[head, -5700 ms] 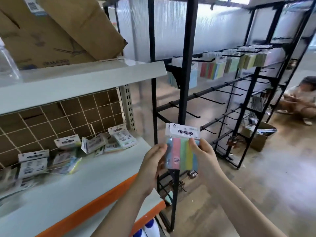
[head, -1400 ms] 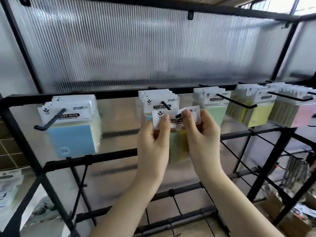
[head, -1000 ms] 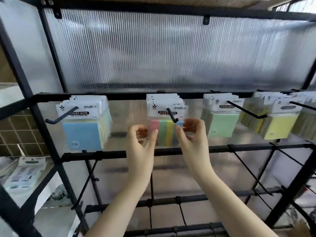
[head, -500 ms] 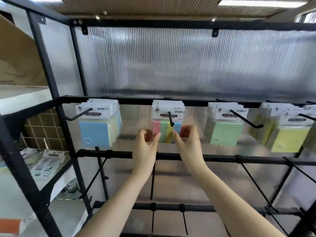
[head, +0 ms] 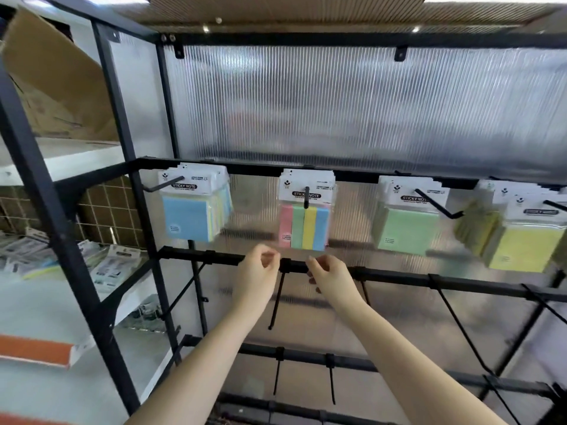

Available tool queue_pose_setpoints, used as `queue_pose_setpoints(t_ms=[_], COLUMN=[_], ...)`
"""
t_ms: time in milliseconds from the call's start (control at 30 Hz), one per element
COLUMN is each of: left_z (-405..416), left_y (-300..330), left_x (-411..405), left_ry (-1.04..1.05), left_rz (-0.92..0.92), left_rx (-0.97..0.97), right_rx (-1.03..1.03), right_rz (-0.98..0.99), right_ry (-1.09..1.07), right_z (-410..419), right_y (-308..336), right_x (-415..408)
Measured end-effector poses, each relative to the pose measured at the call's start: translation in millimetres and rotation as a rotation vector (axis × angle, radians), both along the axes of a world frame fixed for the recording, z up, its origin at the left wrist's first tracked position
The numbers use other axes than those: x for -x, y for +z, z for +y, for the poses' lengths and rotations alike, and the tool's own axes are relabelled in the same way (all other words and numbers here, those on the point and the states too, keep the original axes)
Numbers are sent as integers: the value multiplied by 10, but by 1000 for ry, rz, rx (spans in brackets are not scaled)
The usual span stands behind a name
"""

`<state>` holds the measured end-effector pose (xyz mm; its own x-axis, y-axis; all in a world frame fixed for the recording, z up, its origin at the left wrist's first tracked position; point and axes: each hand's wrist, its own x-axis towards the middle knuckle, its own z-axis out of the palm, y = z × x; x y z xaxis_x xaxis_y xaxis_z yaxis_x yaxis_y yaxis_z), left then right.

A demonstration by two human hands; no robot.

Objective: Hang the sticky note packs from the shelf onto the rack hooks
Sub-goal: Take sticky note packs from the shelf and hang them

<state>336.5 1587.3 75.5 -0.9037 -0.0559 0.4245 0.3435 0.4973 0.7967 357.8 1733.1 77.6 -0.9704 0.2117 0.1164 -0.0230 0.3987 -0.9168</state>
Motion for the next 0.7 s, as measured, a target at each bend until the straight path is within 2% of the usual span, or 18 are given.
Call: queue_pose_setpoints(t_ms=[133, 300, 433, 567, 633, 700], left_z=[-134, -480, -937, -1528, -1847, -2164], left_y=[-93, -144, -180, -212, -206, -179], left_x=[-115, -254, -340, -445, -504, -576], left_ry=[-83, -4, 48, 95, 56, 15], left_rz=[-148, -193, -268, -289, -296, -288], left_rx=[183, 338, 345, 223, 172, 209], right_rx=[-109, -274, -354, -403, -405, -412], right_rz=[-16, 46, 85, 131, 161, 187], right_ry=[95, 187, 263, 354, 406, 475], right_z=[-98, -403, -840, -1416, -1747, -2104], right_y=[-130, -179, -120, -86, -75, -57], right_x=[-62, -81, -65, -93, -115, -156])
